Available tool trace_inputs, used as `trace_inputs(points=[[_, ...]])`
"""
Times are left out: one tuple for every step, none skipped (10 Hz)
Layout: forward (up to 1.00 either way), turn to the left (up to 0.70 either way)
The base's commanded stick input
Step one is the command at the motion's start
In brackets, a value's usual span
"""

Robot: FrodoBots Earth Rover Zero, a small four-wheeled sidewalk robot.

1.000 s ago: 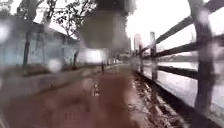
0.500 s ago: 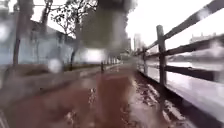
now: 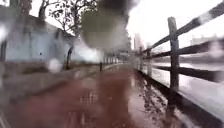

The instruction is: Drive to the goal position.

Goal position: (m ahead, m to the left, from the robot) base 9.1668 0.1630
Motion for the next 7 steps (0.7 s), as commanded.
trace_inputs(points=[[1.0,0.01],[1.0,0.02],[1.0,0.05],[1.0,0.03],[1.0,0.01],[1.0,0.01],[1.0,0.01]])
